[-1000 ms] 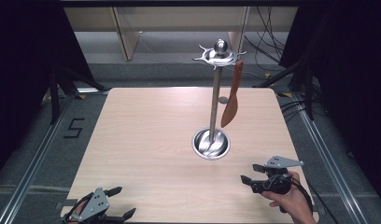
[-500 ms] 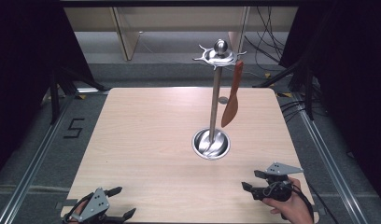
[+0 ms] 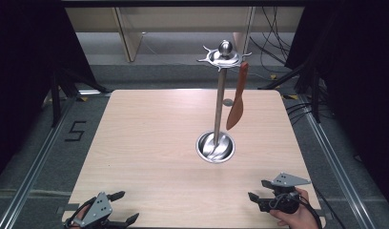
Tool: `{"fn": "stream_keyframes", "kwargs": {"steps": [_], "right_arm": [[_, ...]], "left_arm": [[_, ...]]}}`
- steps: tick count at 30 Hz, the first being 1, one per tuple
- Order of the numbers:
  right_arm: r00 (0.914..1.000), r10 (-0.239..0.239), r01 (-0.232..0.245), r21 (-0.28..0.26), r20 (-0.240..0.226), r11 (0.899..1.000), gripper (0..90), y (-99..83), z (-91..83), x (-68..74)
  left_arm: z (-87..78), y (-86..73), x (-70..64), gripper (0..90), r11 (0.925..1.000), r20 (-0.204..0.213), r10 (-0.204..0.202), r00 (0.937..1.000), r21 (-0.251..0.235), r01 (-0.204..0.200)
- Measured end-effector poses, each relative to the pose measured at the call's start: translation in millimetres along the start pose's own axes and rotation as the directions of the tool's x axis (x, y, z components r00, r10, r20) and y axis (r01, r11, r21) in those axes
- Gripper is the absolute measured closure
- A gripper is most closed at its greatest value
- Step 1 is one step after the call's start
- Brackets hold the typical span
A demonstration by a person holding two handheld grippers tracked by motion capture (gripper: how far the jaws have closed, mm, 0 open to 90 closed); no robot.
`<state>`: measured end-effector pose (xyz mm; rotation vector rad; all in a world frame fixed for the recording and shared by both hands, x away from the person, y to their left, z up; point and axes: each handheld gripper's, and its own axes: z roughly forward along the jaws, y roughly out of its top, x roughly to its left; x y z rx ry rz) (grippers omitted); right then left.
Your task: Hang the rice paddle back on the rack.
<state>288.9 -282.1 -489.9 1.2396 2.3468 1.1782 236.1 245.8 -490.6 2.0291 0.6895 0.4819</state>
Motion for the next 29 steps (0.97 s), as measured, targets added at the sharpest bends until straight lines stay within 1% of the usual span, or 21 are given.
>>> {"fn": "stream_keyframes", "kwargs": {"steps": [1,2,3,4,5,6,7,8,9,10,11,12,13,15,18,20,21,23,24,27,29], "right_arm": [[0.9998,-0.020,0.020,0.008,0.006,1.000,27.8,-0.1,-1.2,-1.6],[0.9998,-0.018,0.018,-0.001,0.005,1.000,27.8,-0.9,-0.7,-1.5],[0.9999,-0.014,0.014,0.007,0.009,1.000,27.8,-1.3,-1.5,-1.0],[0.9998,-0.022,0.022,-0.003,0.000,1.000,27.7,-1.8,-0.5,-1.2],[0.9998,-0.017,0.017,0.001,0.007,1.000,27.7,-2.5,-1.2,-0.9],[0.9999,0.013,-0.013,0.007,0.007,1.000,27.7,-3.4,-1.8,2.1],[0.9999,-0.008,0.007,0.011,0.015,1.000,27.7,-3.3,-1.9,1.3],[0.9996,-0.025,0.025,0.003,0.010,1.000,27.7,-4.0,-1.7,0.3],[0.9999,0.008,-0.008,0.011,0.014,1.000,27.6,-5.0,-2.6,3.4],[0.9999,-0.004,0.003,0.017,0.012,1.000,27.6,-5.2,-3.3,3.0],[0.9995,-0.027,0.027,0.015,0.014,1.000,27.6,-5.5,-3.4,1.6],[0.9998,0.001,-0.002,0.022,0.018,1.000,27.6,-6.5,-4.4,4.2],[0.9996,-0.025,0.025,0.007,0.014,1.000,27.6,-7.1,-3.7,1.7],[0.9998,-0.001,0.001,0.022,0.019,1.000,27.5,-8.8,-5.3,4.2],[0.9998,-0.001,0.000,0.019,0.020,1.000,27.5,-10.3,-6.5,3.1],[0.9995,-0.019,0.019,0.010,0.024,1.000,27.5,-10.6,-6.9,1.0],[0.9998,0.005,-0.005,0.007,0.019,1.000,27.4,-11.1,-6.4,3.7],[0.9998,0.002,-0.003,0.016,0.020,1.000,27.4,-10.7,-6.7,4.2],[0.9996,-0.022,0.022,0.006,0.016,1.000,27.3,-10.4,-5.8,2.6],[0.9995,-0.027,0.027,0.006,0.017,1.000,27.3,-10.1,-5.0,3.5],[0.9996,-0.023,0.023,0.006,0.017,1.000,27.3,-10.1,-5.0,3.2]], "left_arm": [[0.4,-0.1,-0.3,16.3,1.0000,-0.005,-0.003,1.0000,-0.003,0.003],[0.0,-0.7,-2.3,16.3,0.9992,-0.002,-0.040,0.9992,0.009,0.040],[0.3,-1.0,-2.1,16.3,0.9994,-0.001,-0.036,0.9994,0.002,0.036],[-0.8,0.0,1.1,16.3,0.9997,-0.003,0.013,0.9999,0.019,-0.013],[-0.9,0.2,1.3,16.3,0.9996,-0.006,0.016,0.9999,0.024,-0.016],[-0.9,0.2,1.4,16.3,0.9996,-0.006,0.016,0.9999,0.024,-0.016],[-0.7,-0.6,-0.8,16.3,0.9994,-0.008,-0.020,0.9998,0.028,0.020],[-1.0,-0.5,-0.7,16.3,0.9993,-0.009,-0.020,0.9998,0.031,0.021],[-1.3,-0.3,0.8,16.3,0.9997,-0.008,0.003,1.0000,0.025,-0.002],[-0.5,-0.8,-1.6,16.3,0.9992,0.003,-0.037,0.9993,0.016,0.037],[-0.5,-0.8,-1.5,16.3,0.9993,0.001,-0.035,0.9994,0.015,0.035],[-0.6,-0.8,-1.2,16.3,0.9993,0.000,-0.031,0.9995,0.019,0.031],[-1.3,-0.6,-0.2,16.3,0.9994,-0.003,-0.016,0.9999,0.030,0.016],[-1.7,-0.3,-0.2,16.3,0.9990,0.000,-0.019,0.9998,0.041,0.019],[-0.8,-0.5,-1.6,16.3,0.9990,0.005,-0.037,0.9993,0.025,0.037],[-0.3,-0.6,-1.5,16.3,0.9992,0.001,-0.035,0.9994,0.018,0.035],[-0.3,-0.6,-1.5,16.3,0.9993,0.001,-0.033,0.9994,0.019,0.033],[0.2,-0.4,-0.8,16.3,0.9997,0.000,-0.016,0.9999,0.017,0.016],[0.3,-0.3,-0.8,16.3,0.9998,-0.001,-0.014,0.9999,0.016,0.014],[0.1,-0.3,-0.8,16.3,0.9998,-0.001,-0.016,0.9999,0.016,0.016],[-0.1,-0.4,-1.7,16.3,0.9993,0.004,-0.034,0.9994,0.019,0.034]]}}
